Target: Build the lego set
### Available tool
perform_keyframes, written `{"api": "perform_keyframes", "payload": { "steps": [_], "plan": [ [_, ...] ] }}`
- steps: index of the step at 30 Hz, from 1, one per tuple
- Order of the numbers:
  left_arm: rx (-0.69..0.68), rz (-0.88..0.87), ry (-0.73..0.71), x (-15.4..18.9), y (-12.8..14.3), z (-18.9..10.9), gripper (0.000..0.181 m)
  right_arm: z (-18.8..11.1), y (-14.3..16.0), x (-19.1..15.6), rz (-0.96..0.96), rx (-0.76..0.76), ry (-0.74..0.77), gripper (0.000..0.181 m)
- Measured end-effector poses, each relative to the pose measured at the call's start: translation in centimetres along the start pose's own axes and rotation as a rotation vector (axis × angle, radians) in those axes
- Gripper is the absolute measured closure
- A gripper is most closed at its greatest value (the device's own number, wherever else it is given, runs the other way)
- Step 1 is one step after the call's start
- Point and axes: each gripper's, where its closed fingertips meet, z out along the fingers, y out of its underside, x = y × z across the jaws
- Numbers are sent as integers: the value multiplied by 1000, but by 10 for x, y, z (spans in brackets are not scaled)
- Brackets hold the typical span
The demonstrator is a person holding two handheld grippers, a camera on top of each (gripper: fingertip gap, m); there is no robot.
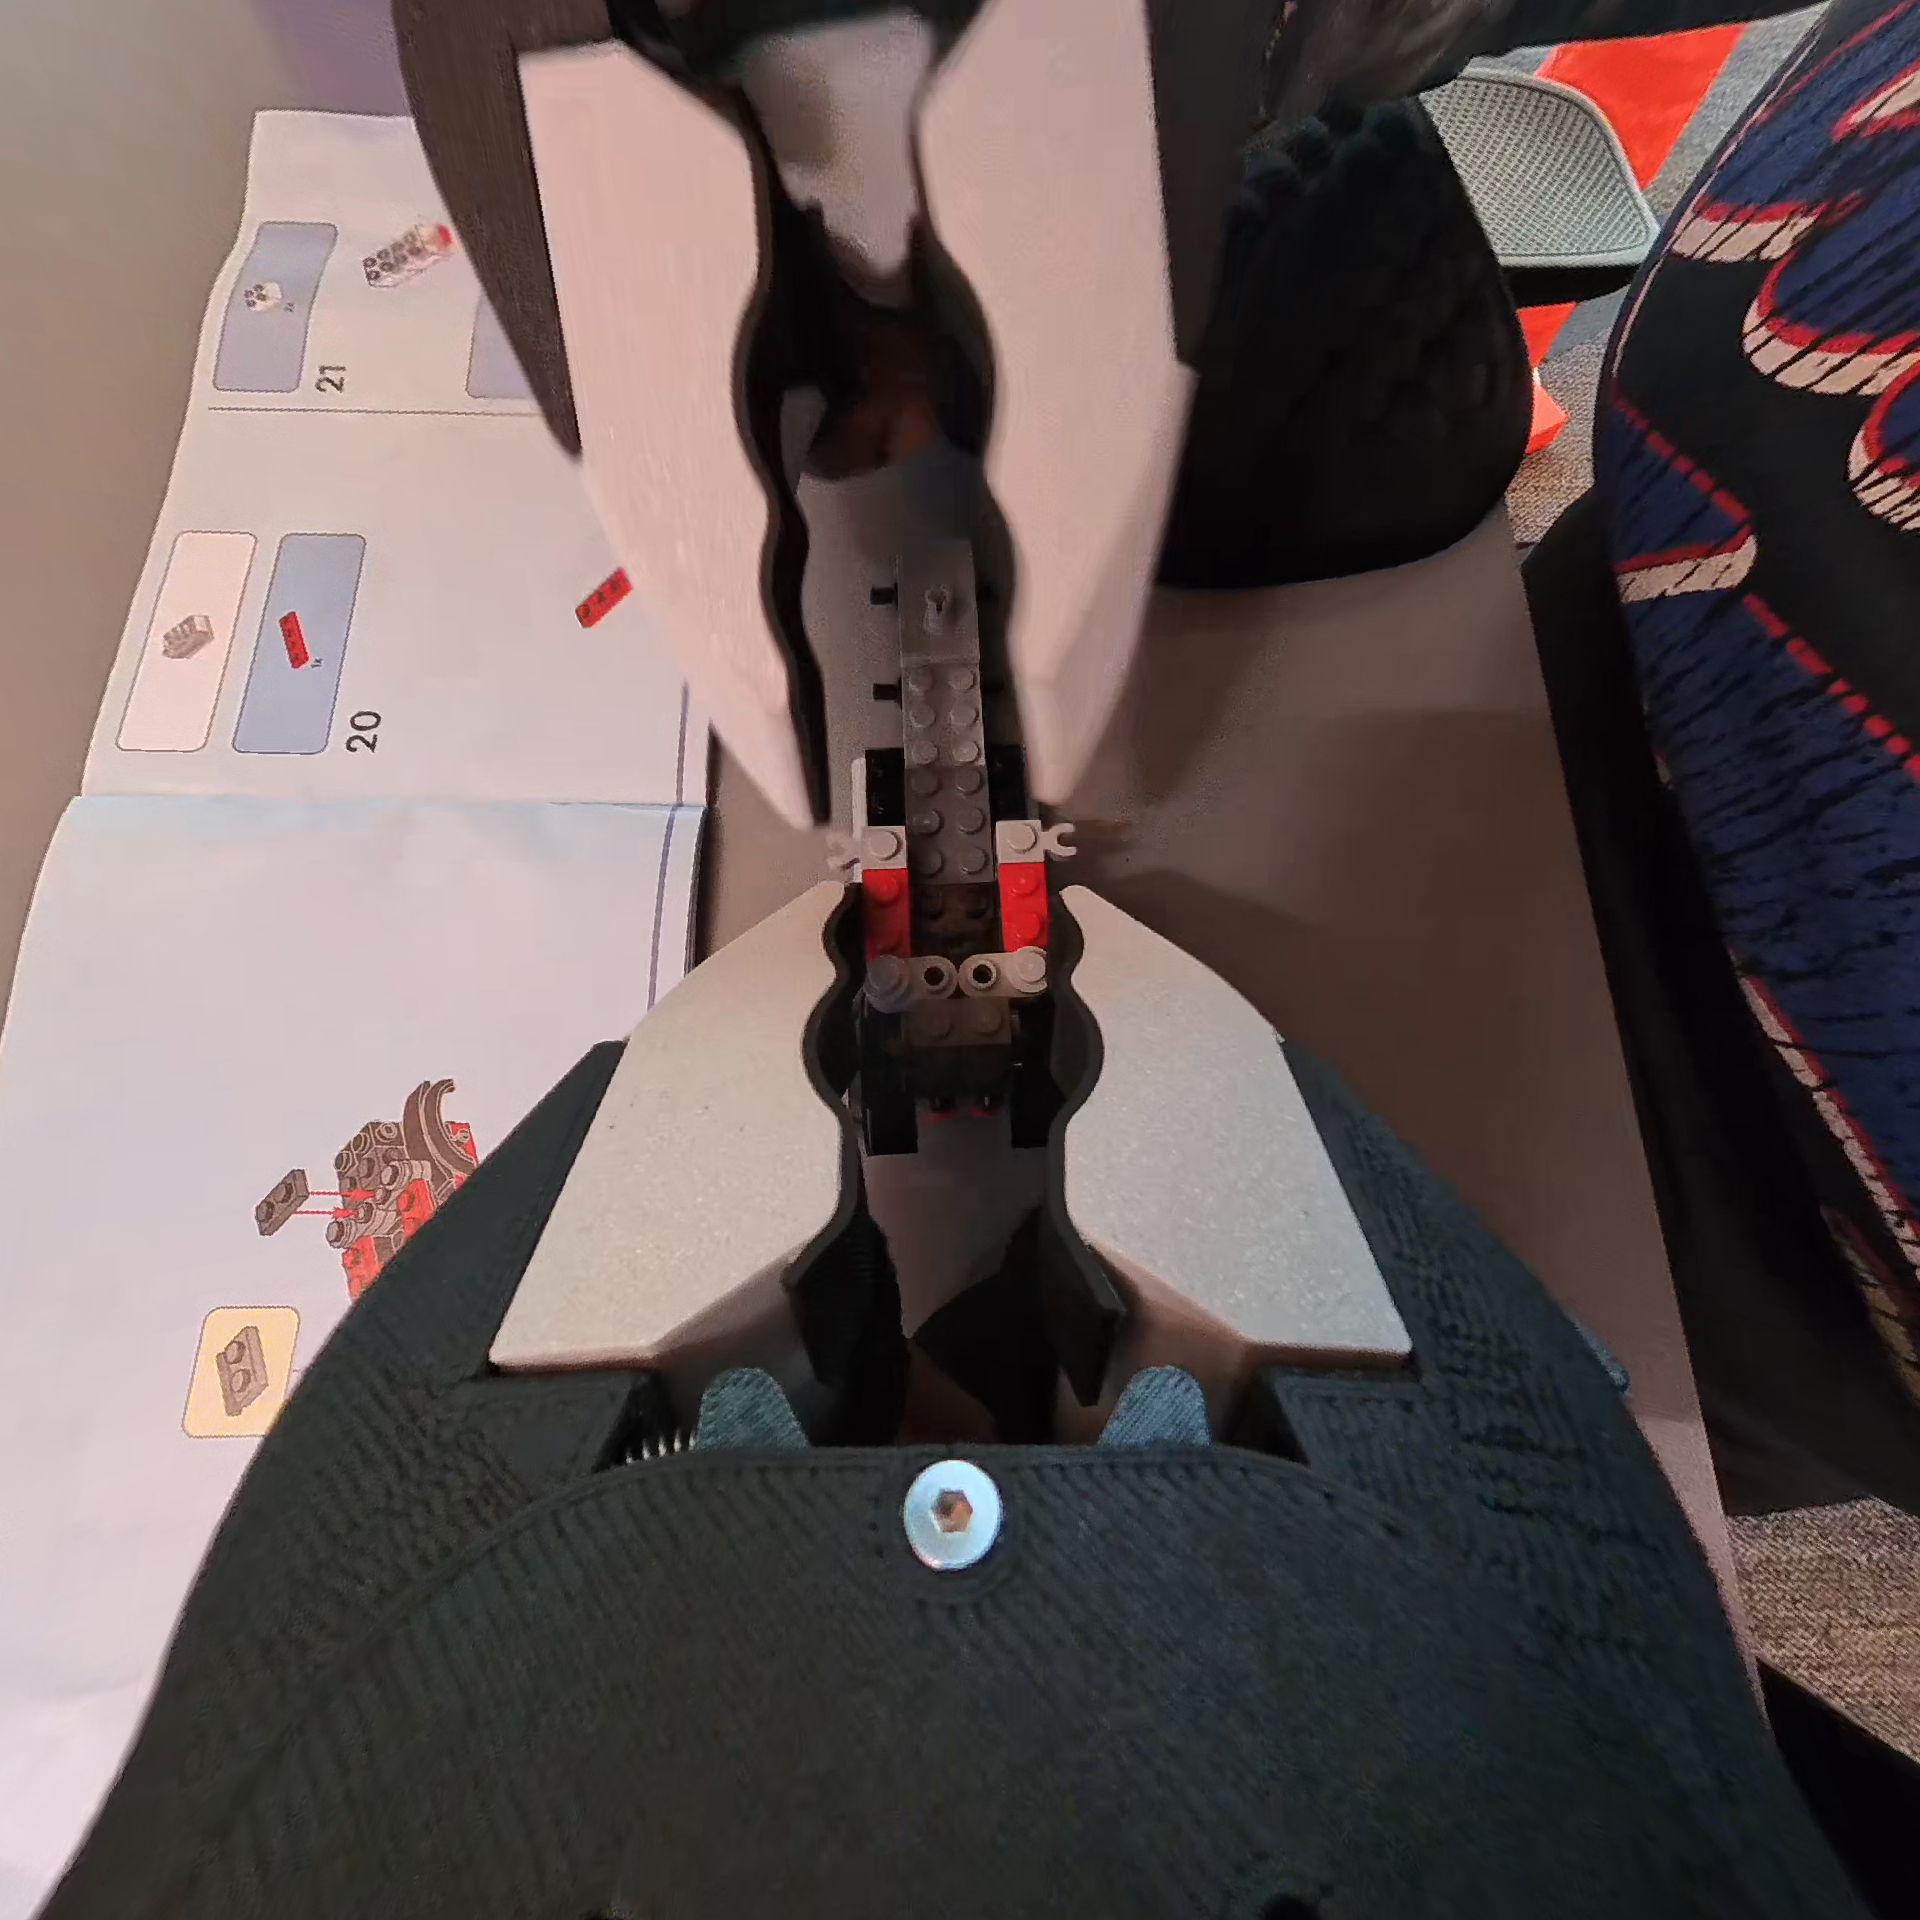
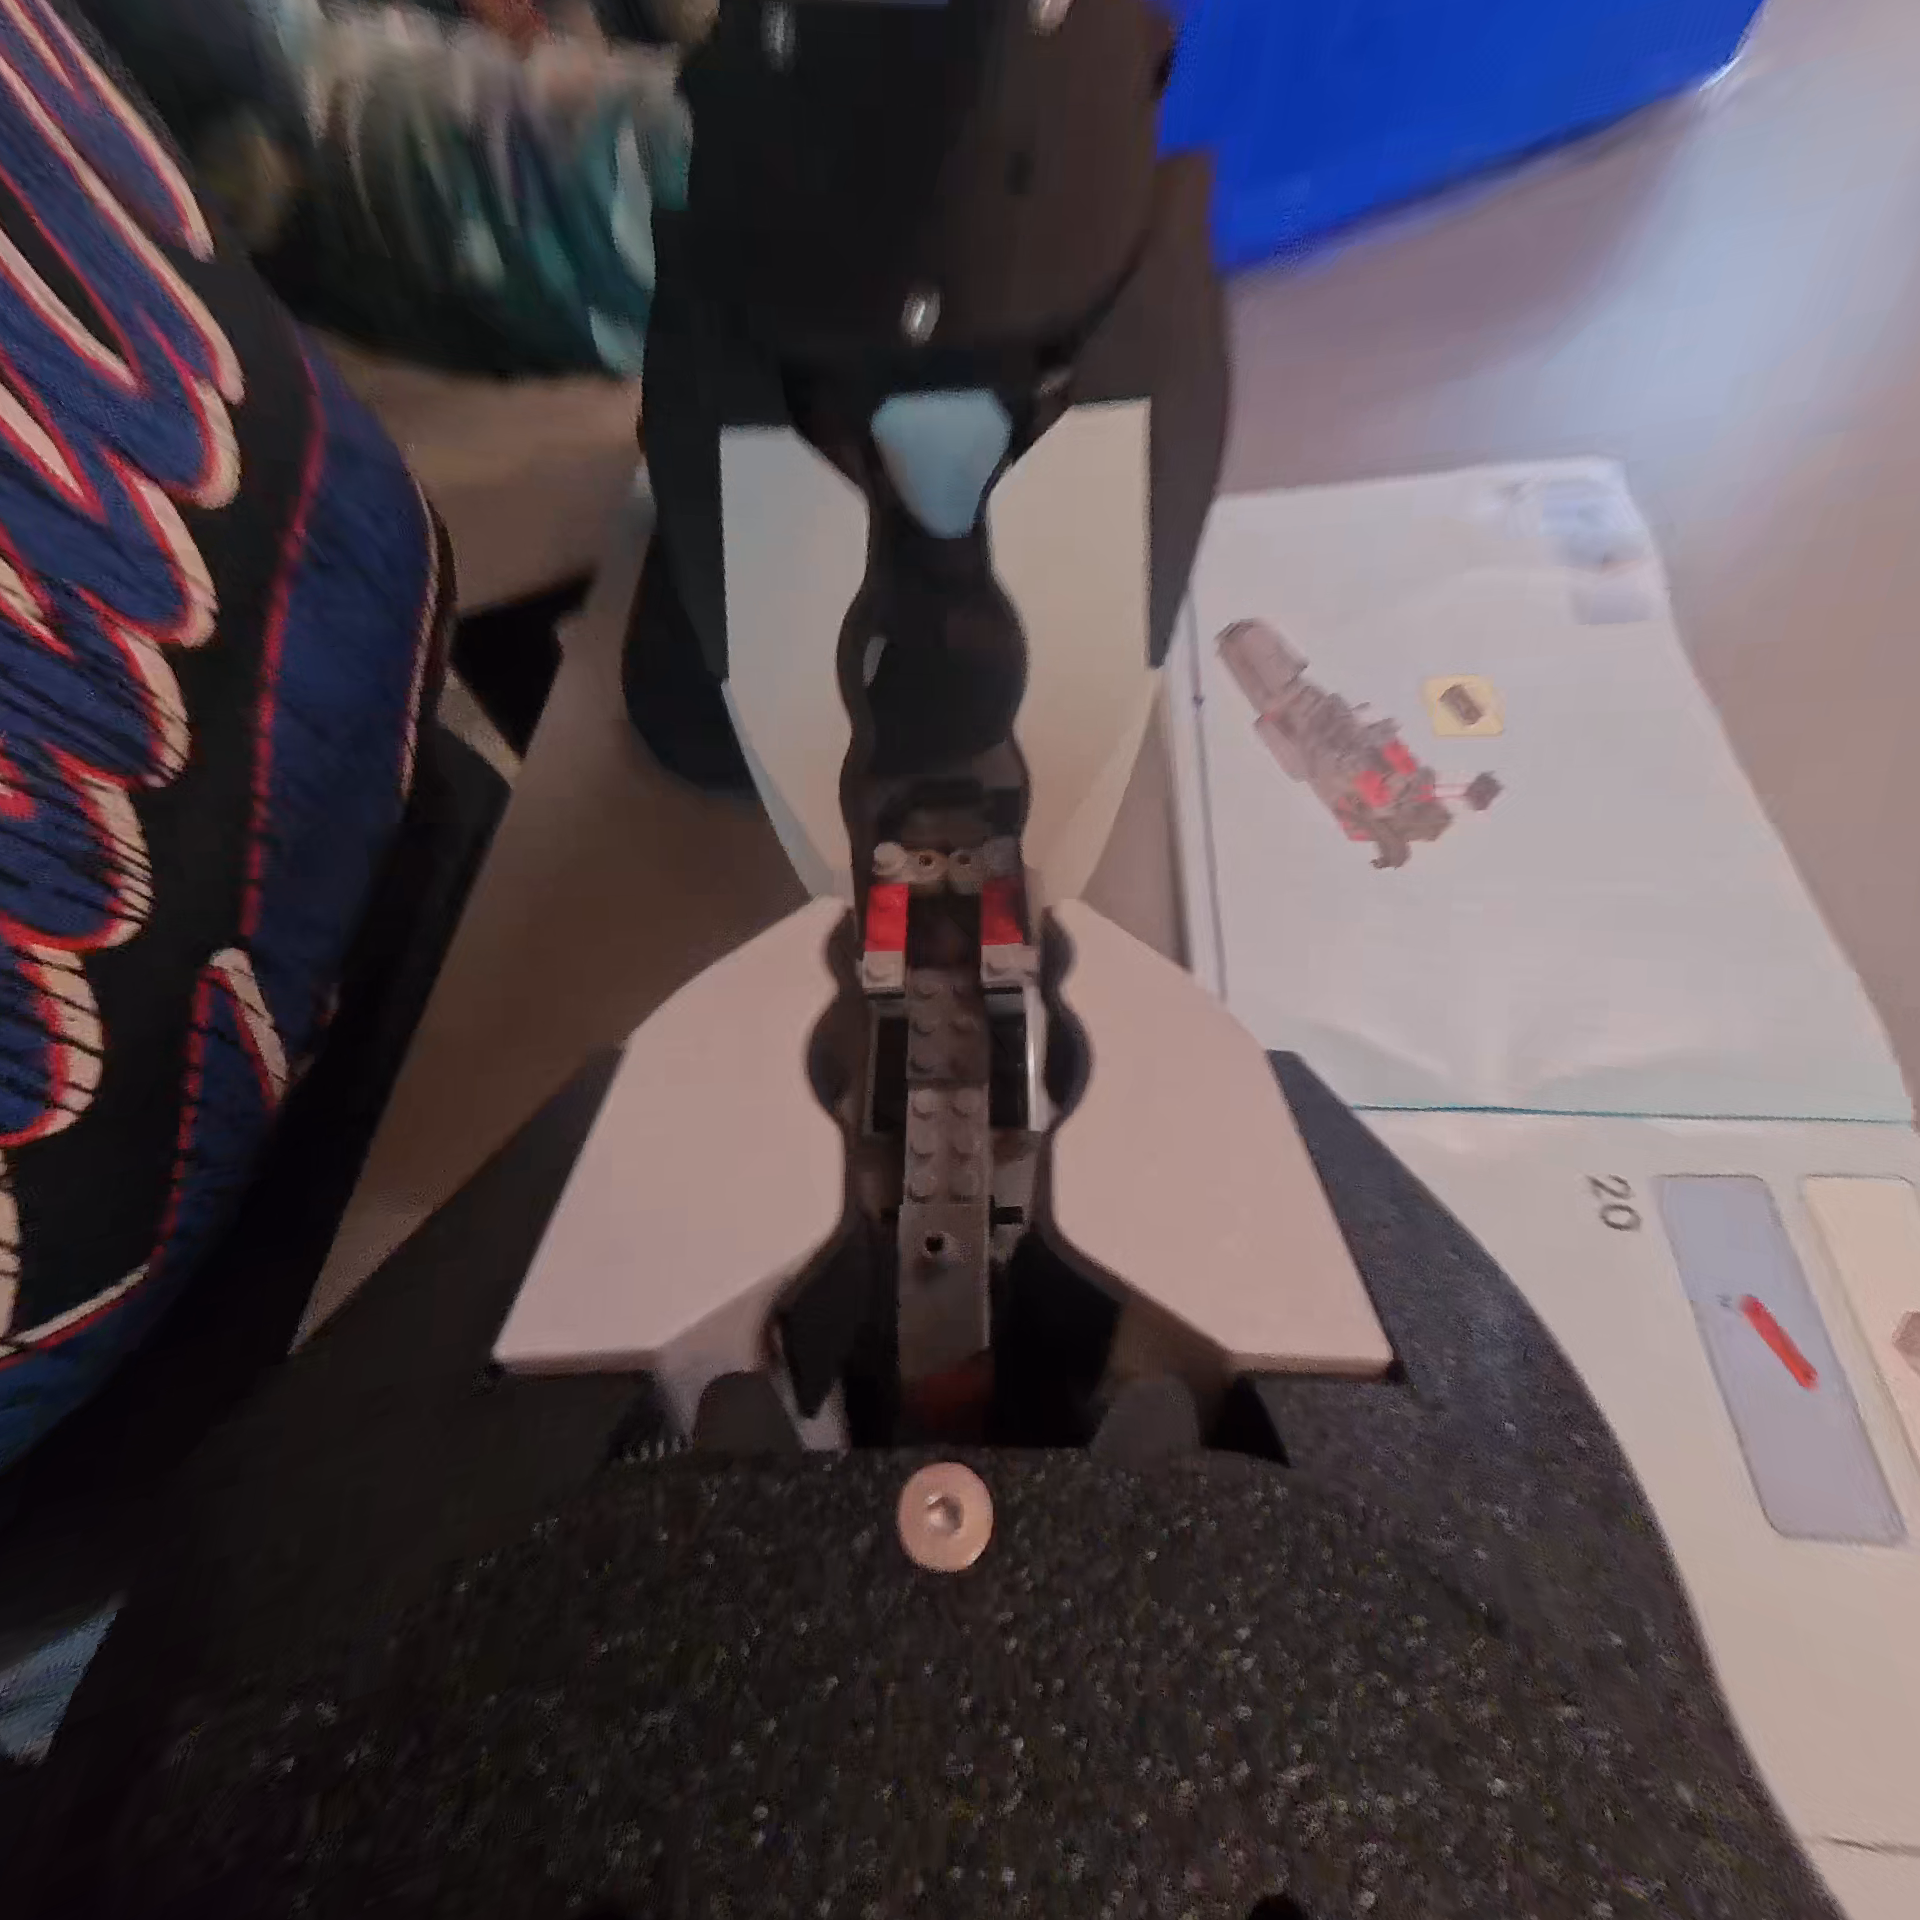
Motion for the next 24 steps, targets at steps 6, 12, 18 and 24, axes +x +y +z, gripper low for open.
{"api": "perform_keyframes", "payload": {
  "steps": [6,12,18,24],
  "plan": [
    [1,-12,9,1,0,0,147,4,9,8,-141,-78,95,176],
    [5,-9,16,1,0,-1,147,8,10,9,-132,-144,108,180],
    [205,-45,43,-1,-25,-23,161,8,10,10,-113,-134,120,179],
    [56,-1,-10,-10,-14,-12,177,8,9,8,-133,-134,133,179]
  ]
}}
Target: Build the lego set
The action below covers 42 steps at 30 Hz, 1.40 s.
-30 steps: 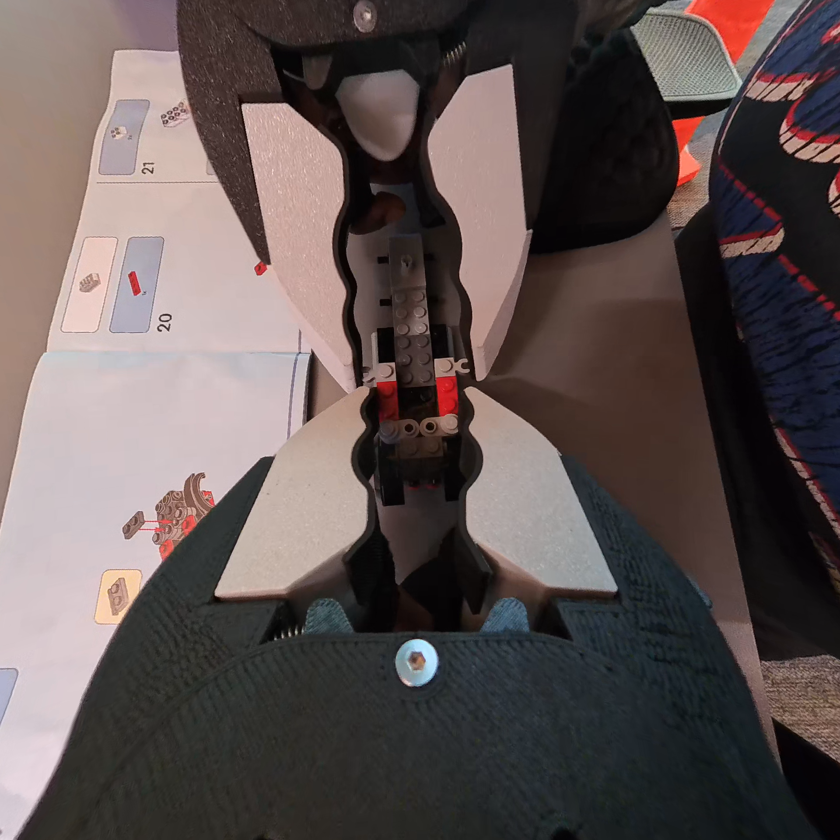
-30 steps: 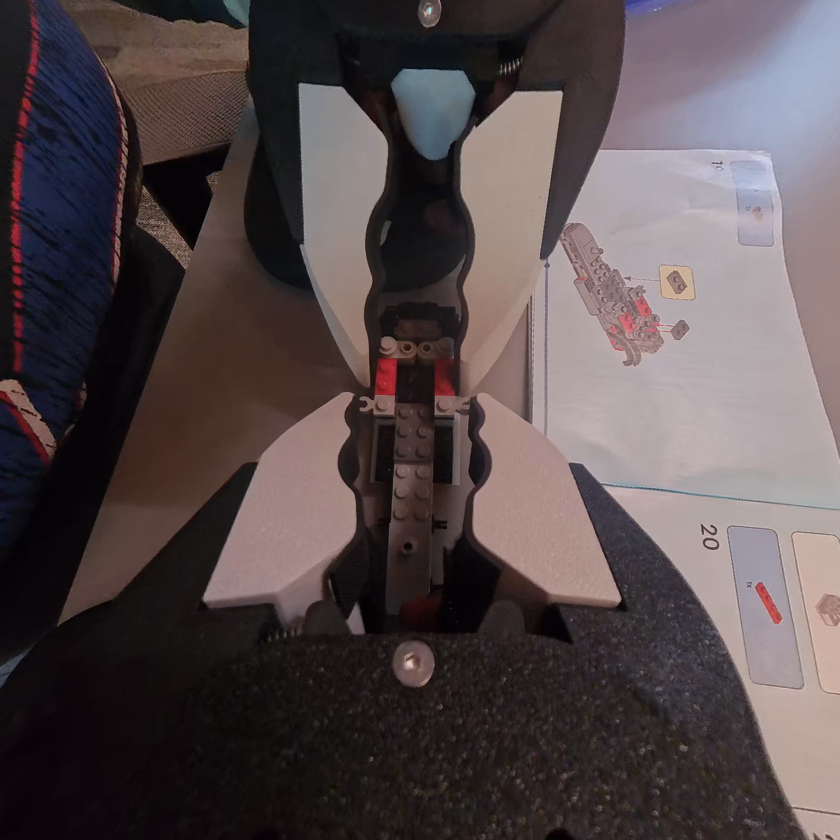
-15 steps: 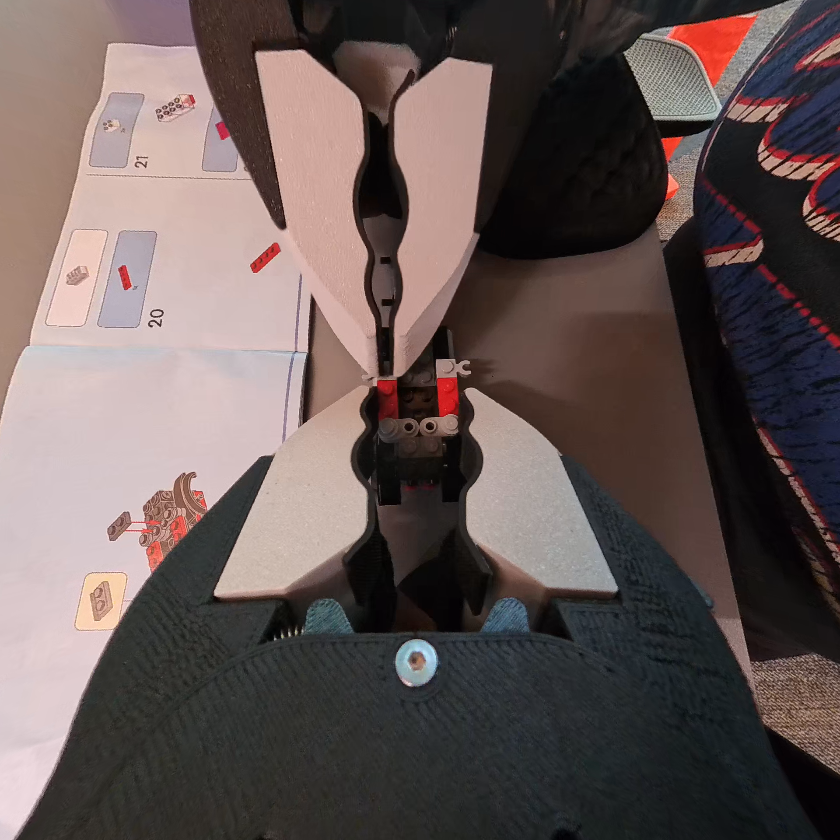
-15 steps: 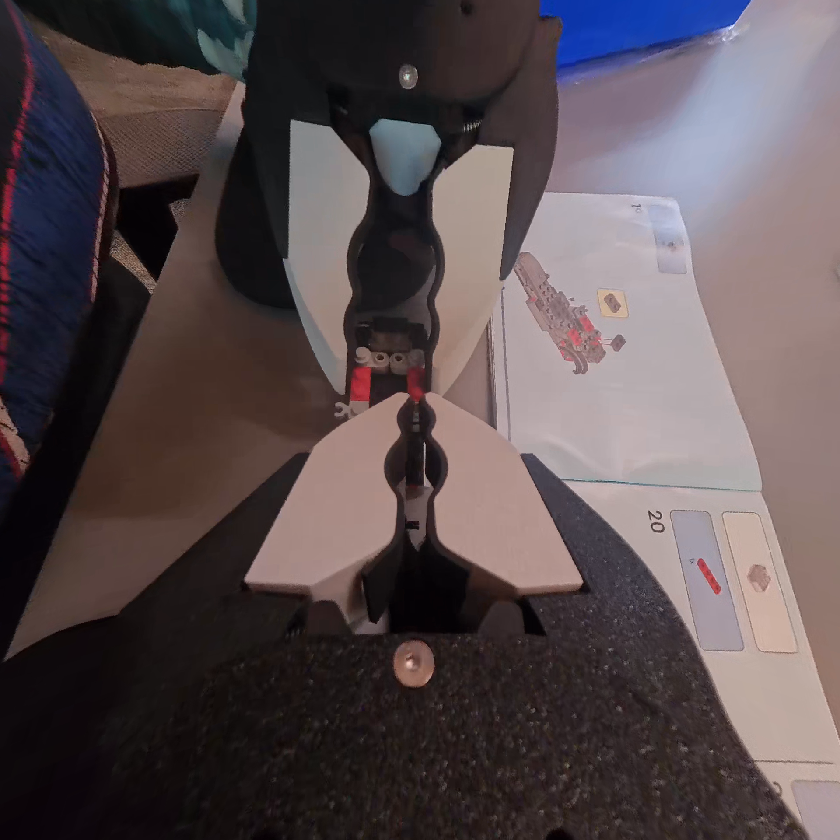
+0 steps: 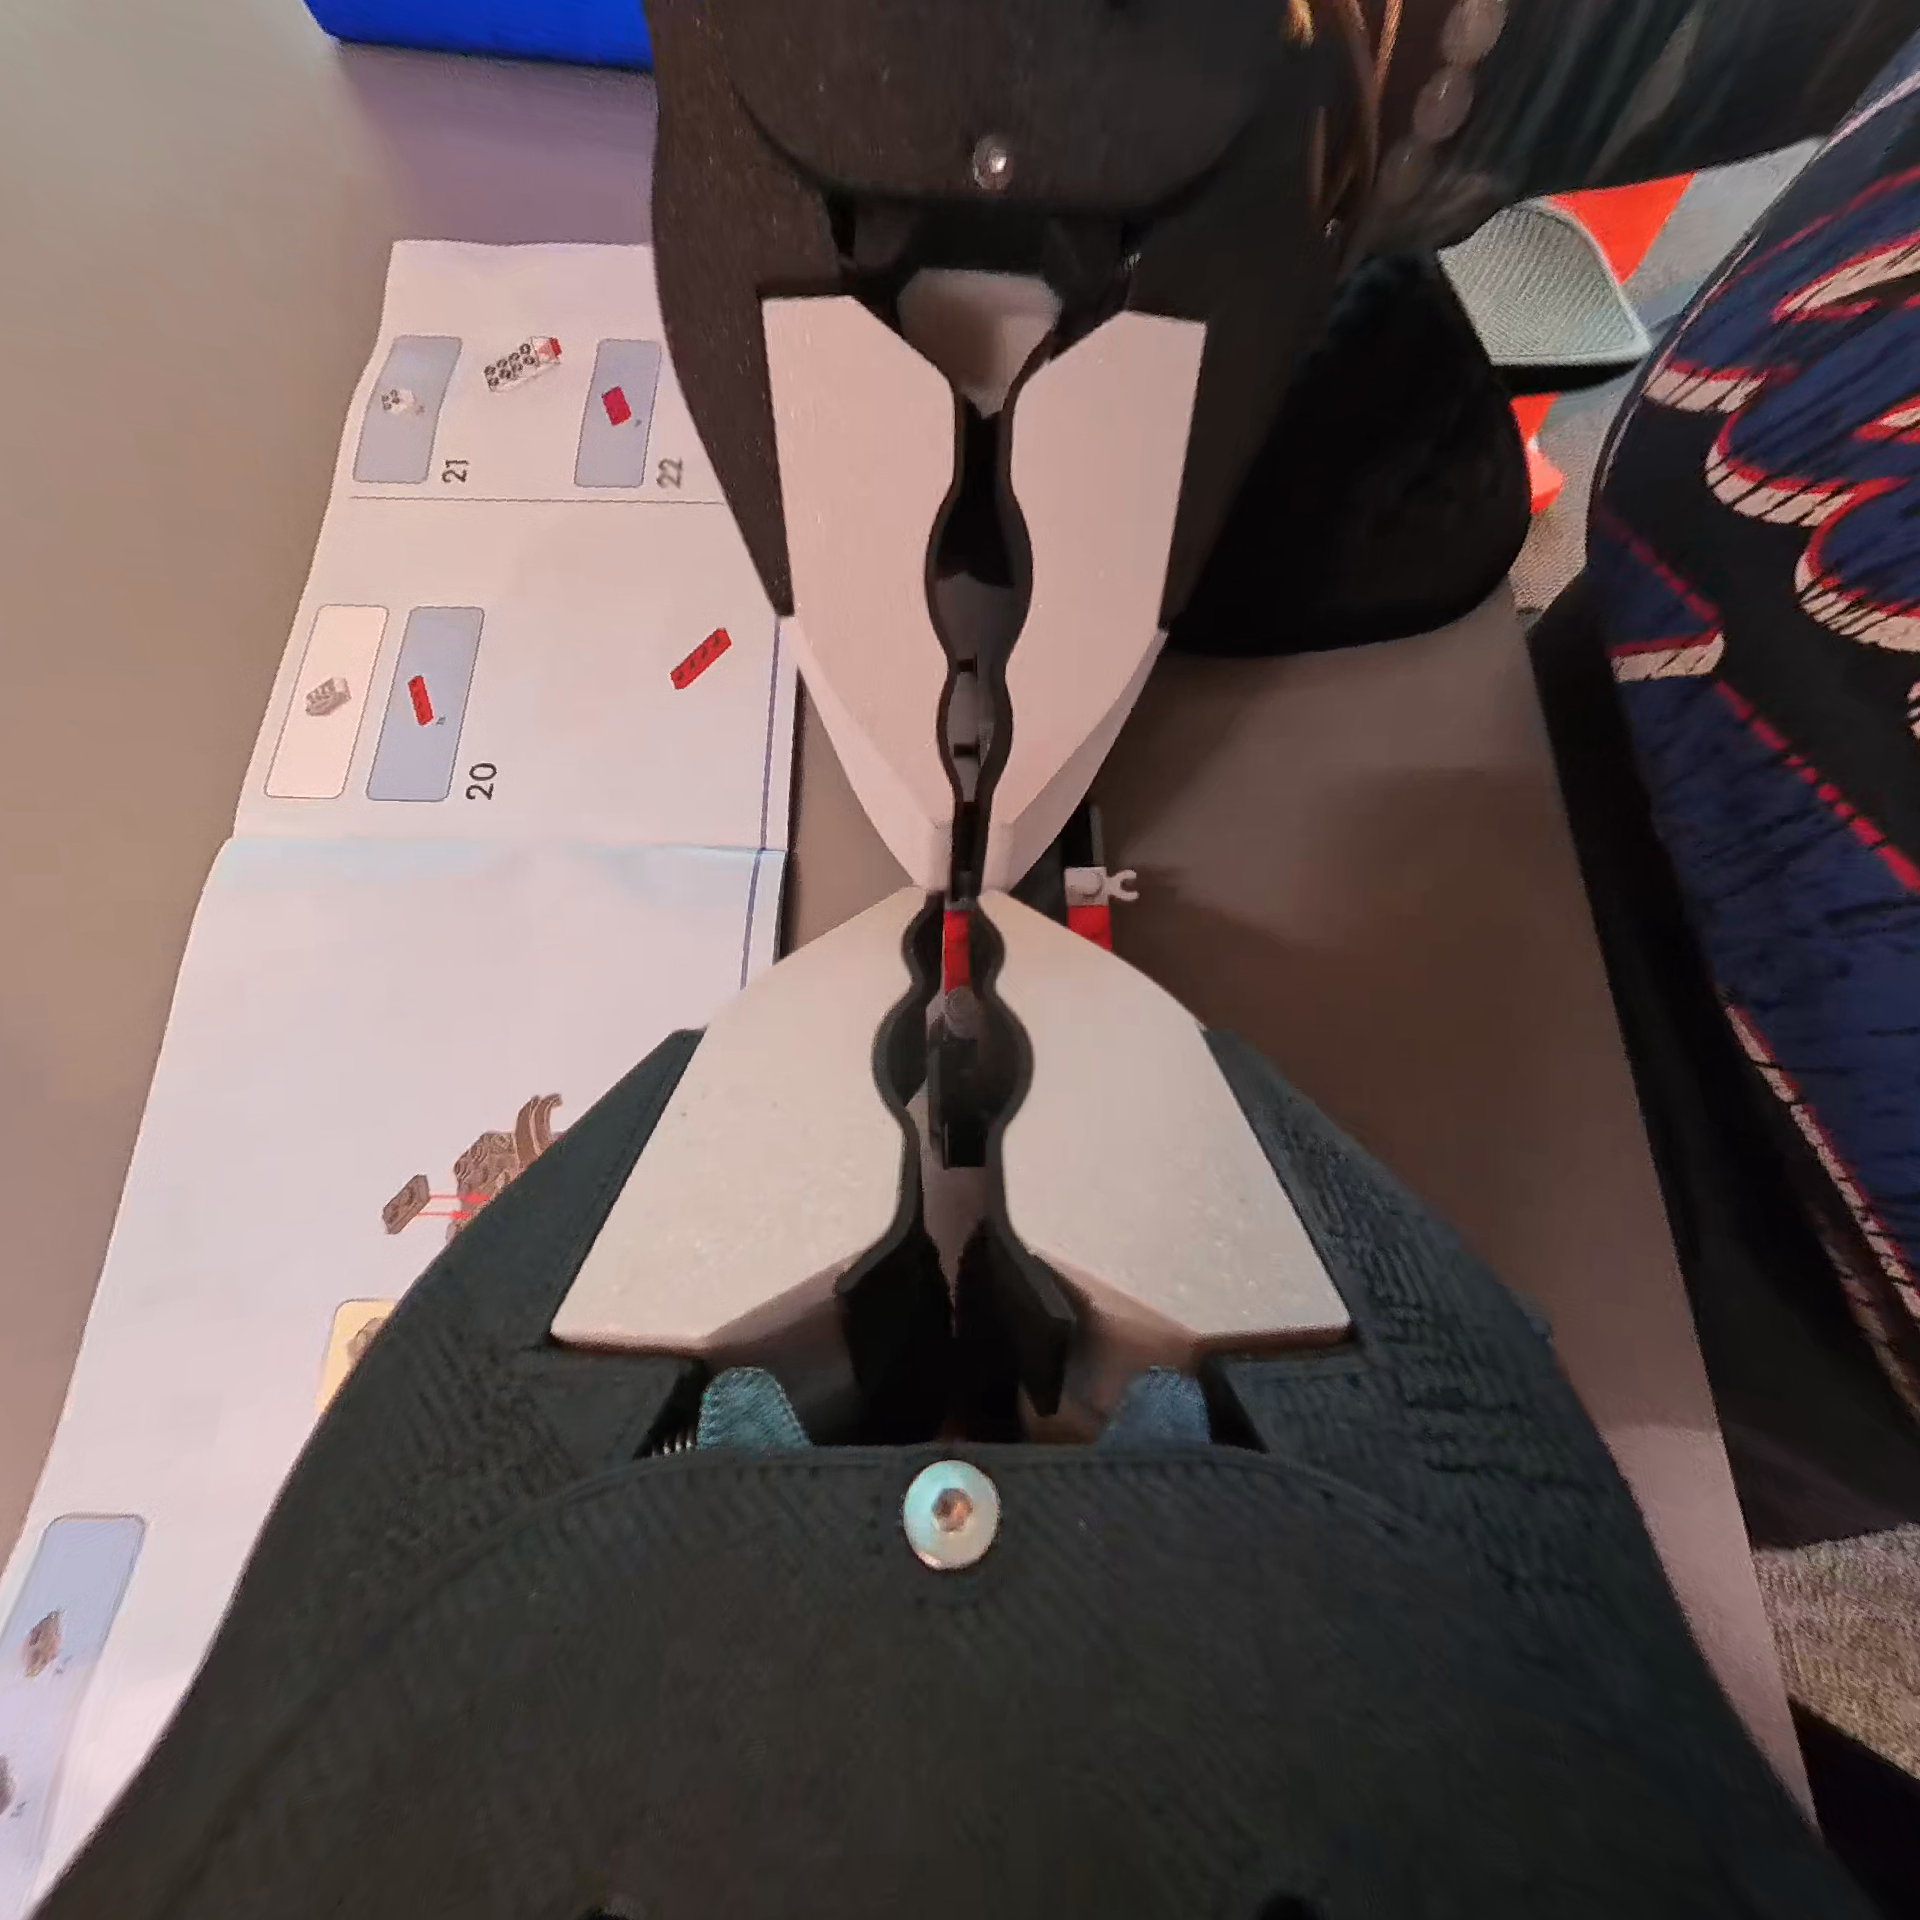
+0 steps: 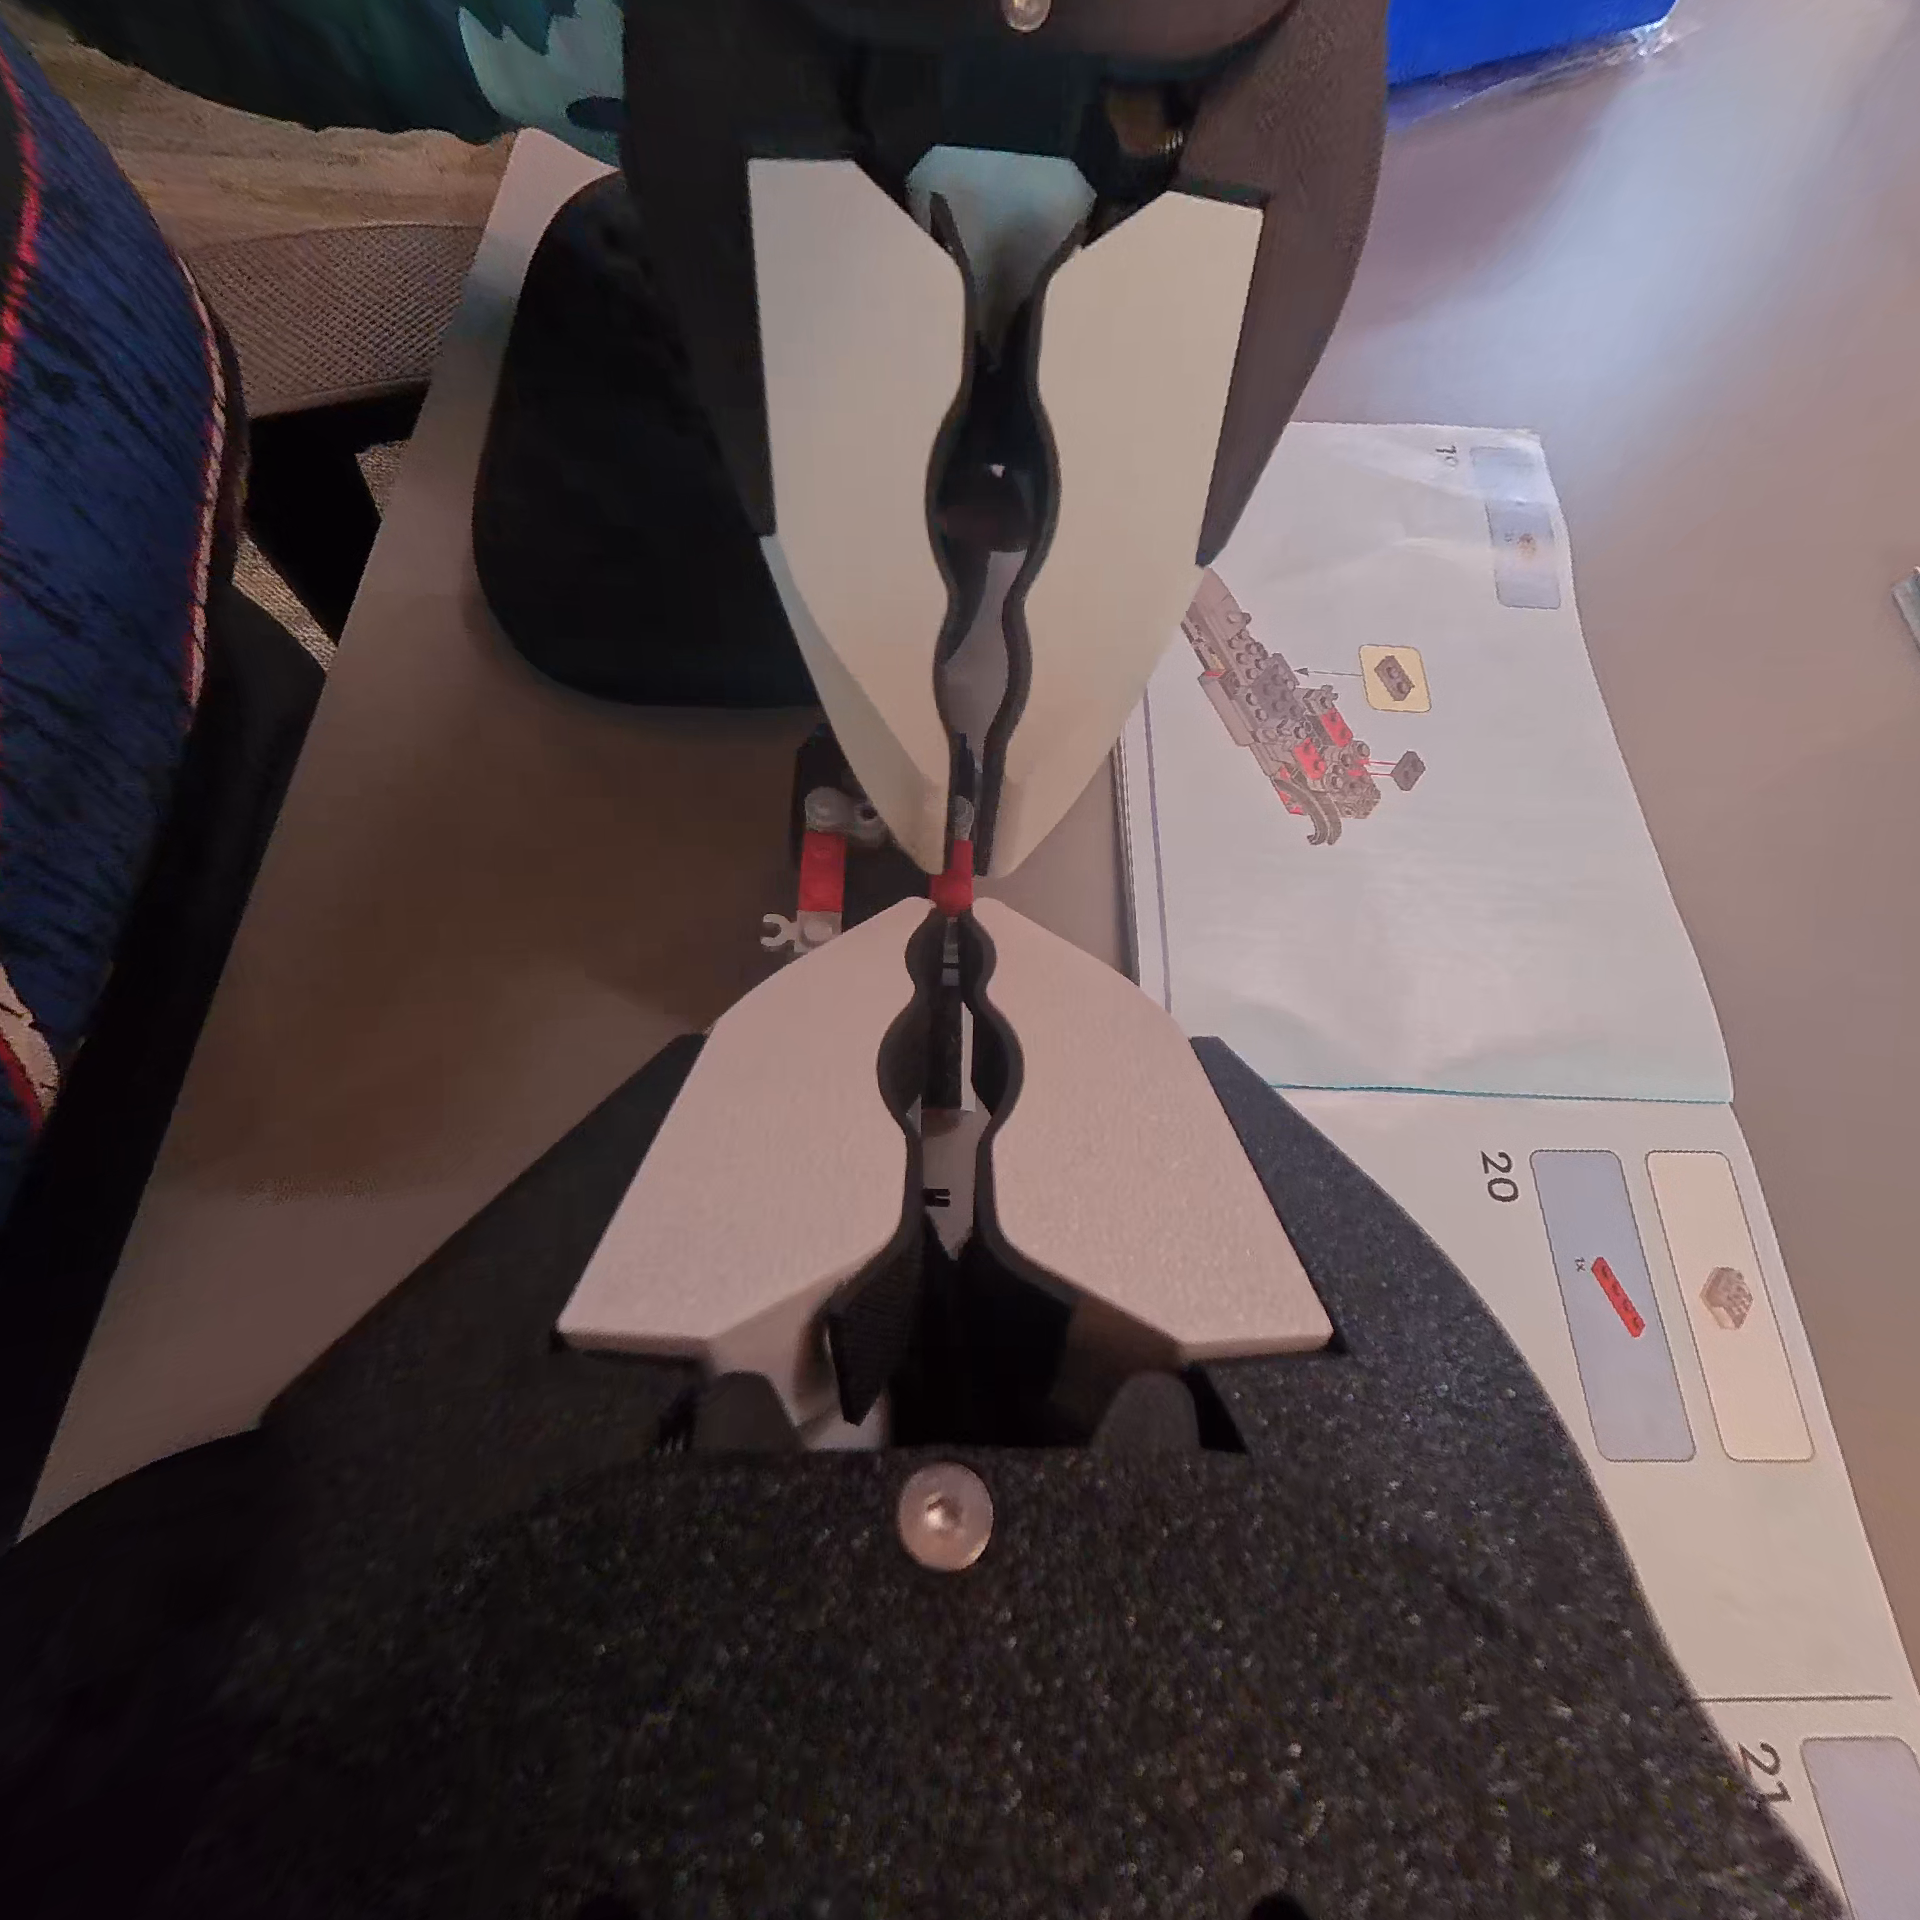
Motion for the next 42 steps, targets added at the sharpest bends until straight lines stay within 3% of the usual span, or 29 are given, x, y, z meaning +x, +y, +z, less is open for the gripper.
{"api": "perform_keyframes", "payload": {
  "steps": [4,16,21,23,25,29,34,37,39,42],
  "plan": [
    [-90,27,-15,-1,9,1,180,-1,0,0,-3,0,12,175],
    [-140,58,-32,4,12,4,181,-2,4,0,4,-18,12,177],
    [-150,93,-54,3,12,4,181,-12,14,-2,157,-39,-60,156],
    [-140,92,-58,3,12,3,181,-14,21,-12,208,-75,-151,131],
    [-110,85,-66,1,9,-1,174,-14,27,-17,223,-110,-190,121],
    [9,12,-35,5,-2,-14,148,0,32,-20,128,-171,-145,123],
    [23,-49,-69,6,8,-17,104,11,28,-12,36,-177,-49,141],
    [197,-132,-220,-14,-8,-29,101,3,22,-1,166,-76,-16,141],
    [489,-267,-361,-38,-33,-57,101,-15,2,16,339,121,6,142],
    [975,-470,-409,-56,-57,-102,103,-52,-39,37,618,511,-77,142]
  ]
}}
